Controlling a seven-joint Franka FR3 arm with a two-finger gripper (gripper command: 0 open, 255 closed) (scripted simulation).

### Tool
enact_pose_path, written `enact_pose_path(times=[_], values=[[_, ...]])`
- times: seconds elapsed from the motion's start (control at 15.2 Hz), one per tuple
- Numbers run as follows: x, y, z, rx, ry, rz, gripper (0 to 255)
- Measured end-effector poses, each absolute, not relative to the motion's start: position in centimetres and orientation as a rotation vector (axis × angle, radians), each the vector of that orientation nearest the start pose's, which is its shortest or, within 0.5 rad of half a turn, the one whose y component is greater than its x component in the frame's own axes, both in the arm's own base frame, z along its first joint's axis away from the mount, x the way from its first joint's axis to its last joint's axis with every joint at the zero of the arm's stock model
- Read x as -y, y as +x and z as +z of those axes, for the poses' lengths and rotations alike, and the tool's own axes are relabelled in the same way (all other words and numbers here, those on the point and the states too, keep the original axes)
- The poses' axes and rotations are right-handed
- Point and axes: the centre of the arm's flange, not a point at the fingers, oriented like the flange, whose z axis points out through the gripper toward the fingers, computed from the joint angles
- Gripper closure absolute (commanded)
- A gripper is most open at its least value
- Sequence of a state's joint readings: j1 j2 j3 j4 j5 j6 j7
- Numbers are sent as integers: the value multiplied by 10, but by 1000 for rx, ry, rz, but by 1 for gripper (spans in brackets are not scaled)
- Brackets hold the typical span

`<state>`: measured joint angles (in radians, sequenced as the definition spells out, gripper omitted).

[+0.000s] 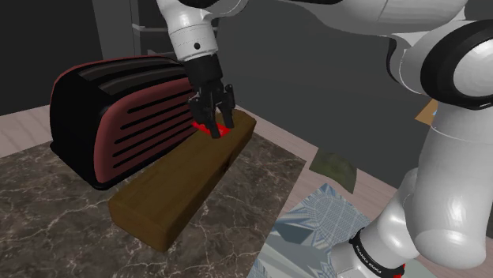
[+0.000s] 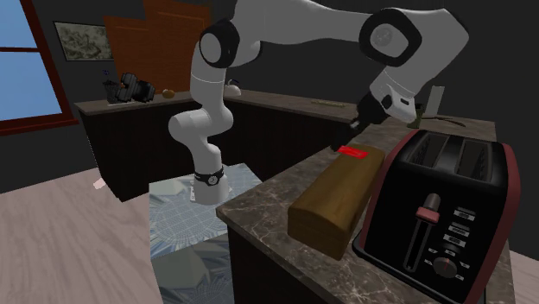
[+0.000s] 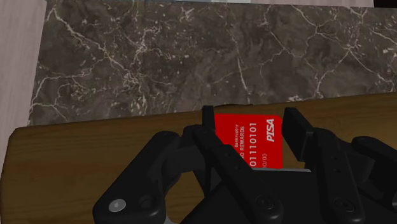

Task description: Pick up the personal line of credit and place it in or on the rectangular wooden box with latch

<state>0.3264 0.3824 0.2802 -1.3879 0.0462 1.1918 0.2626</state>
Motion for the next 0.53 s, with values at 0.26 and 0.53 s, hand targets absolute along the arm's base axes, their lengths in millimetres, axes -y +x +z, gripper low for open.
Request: enact_pose_path(times=[0.26, 0.53], values=[[-327, 504, 451, 555, -3056, 919, 255], [-327, 503, 429, 555, -3056, 918, 255]])
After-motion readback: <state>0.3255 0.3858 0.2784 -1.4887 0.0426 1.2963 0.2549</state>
